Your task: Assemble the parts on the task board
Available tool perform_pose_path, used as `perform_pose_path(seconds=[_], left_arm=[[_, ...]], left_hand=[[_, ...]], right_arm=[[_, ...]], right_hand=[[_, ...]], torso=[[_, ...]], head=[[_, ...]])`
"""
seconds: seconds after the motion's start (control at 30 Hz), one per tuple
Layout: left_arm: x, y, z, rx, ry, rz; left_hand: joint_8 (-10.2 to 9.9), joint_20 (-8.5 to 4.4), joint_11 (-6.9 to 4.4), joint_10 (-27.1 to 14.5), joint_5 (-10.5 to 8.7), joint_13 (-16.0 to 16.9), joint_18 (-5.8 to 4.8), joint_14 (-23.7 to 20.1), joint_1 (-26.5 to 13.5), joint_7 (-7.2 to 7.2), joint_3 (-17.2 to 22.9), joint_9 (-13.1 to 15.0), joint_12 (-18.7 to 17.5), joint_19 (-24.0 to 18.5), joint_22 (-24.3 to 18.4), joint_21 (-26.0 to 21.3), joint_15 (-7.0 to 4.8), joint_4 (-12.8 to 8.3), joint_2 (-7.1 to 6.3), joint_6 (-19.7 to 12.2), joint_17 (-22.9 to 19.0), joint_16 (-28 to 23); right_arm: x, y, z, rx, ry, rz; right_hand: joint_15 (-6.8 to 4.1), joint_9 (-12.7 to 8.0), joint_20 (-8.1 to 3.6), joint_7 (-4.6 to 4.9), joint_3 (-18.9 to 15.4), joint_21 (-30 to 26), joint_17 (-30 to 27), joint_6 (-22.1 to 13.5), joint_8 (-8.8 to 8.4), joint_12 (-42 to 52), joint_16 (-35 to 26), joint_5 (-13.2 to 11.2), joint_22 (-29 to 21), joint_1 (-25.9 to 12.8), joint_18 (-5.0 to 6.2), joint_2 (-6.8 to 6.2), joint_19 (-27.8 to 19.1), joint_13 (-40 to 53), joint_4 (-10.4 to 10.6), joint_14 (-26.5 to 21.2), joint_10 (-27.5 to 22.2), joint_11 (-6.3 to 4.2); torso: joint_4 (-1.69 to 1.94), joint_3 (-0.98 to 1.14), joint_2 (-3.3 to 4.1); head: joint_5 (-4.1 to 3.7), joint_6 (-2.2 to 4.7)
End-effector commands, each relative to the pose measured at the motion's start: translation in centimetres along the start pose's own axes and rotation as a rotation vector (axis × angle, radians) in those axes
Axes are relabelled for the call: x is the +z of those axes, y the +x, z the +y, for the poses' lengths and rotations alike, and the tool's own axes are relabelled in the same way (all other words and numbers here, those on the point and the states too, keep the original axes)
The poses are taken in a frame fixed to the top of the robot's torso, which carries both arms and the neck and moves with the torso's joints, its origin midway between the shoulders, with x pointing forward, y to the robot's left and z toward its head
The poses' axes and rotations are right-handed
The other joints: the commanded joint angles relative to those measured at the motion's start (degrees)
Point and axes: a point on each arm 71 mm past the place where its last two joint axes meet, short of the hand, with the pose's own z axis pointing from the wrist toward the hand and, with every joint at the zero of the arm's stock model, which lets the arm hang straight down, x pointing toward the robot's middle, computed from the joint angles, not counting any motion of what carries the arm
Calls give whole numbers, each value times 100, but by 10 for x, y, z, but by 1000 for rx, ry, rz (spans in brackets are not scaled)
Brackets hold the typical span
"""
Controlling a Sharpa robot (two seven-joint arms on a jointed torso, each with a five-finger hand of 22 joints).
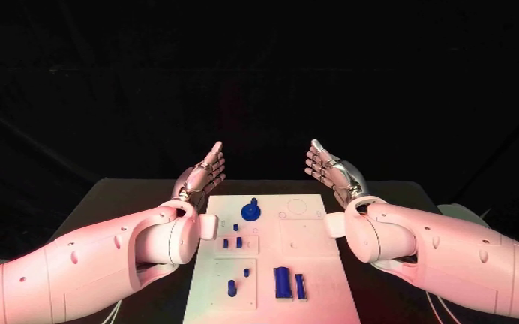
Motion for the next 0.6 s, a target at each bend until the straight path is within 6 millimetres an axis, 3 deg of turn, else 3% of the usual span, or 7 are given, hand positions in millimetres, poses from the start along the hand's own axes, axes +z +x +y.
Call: perform_pose_path(seconds=[0.03, 0.07, 0.1, 0.13, 0.17, 0.6], left_arm=[[-6, -1, -6, 81, 88, -91], [-8, -1, -6, 83, 90, -93], [-8, 0, -6, 84, 91, -95], [-9, 0, -6, 85, 92, -96], [-9, 0, -6, 86, 92, -96], [-9, 0, -6, 86, 92, -96]], left_hand=[[-38, -213, -244, -736, -120, -16, -386, -652, -1078, -350, -198, -18, -33, -526, -16, -439, -164, -130, 17, -701, -14, -65], [-38, -234, -244, -795, -120, -16, -386, -706, -1168, -350, -214, -18, -33, -565, -16, -439, -164, -130, 17, -760, -14, -65], [-38, -251, -244, -856, -120, -16, -386, -761, -1258, -350, -623, -18, -33, -608, -16, -439, -164, -130, 17, -818, -14, -65], [-38, -267, -244, -911, -120, -16, -386, -811, -1340, -350, -623, -18, -33, -649, -16, -439, -164, -130, 17, -872, -14, -65], [-38, -672, -244, -983, -120, -16, -386, -873, -1443, -350, -623, -18, -33, -694, -16, -439, -164, -130, 17, -937, -14, -65], [-38, -672, -244, -1523, -120, -16, -386, -1352, -2233, -350, -623, -18, -33, -1070, -16, -439, -164, -130, 17, -1452, -14, -65]], right_arm=[[-6, -4, 3, 14, -23, -113], [-7, -3, 4, 17, -22, -116], [-8, -3, 4, 18, -22, -117], [-8, -3, 4, 19, -22, -118], [-8, -3, 4, 19, -22, -118], [-8, -3, 4, 19, -22, -118]], right_hand=[[-33, -258, -466, -306, -211, -28, -204, -728, -41, -34, -37, -261, -478, -1018, -448, 10, -692, -25, -9, -814, -805, -88], [-33, -258, -466, -306, -233, -28, -204, -790, -41, -34, -37, -261, -520, -1106, -448, 10, -744, -25, -9, -883, -875, -88], [-33, -258, -466, -306, -239, -28, -204, -849, -41, -34, -37, -261, -558, -1187, -448, 10, -806, -25, -9, -949, -938, -88], [-33, -258, -466, -306, -256, -28, -204, -904, -41, -34, -37, -261, -595, -1265, -448, 10, -861, -25, -9, -1009, -999, -88], [-33, -258, -466, -306, -663, -28, -204, -977, -41, -34, -37, -261, -644, -1367, -448, 10, -933, -25, -9, -1091, -1081, -88], [-33, -258, -466, -306, -663, -28, -204, -1512, -41, -34, -37, -261, -996, -2114, -448, 10, -1445, -25, -9, -1690, -1672, -88]], torso=[[1, 16, -2], [1, 16, -2], [1, 16, -2], [1, 16, -2], [1, 16, -2], [1, 16, -2]], head=[[2, 6], [2, 6], [2, 6], [2, 6], [2, 6], [2, 6]])
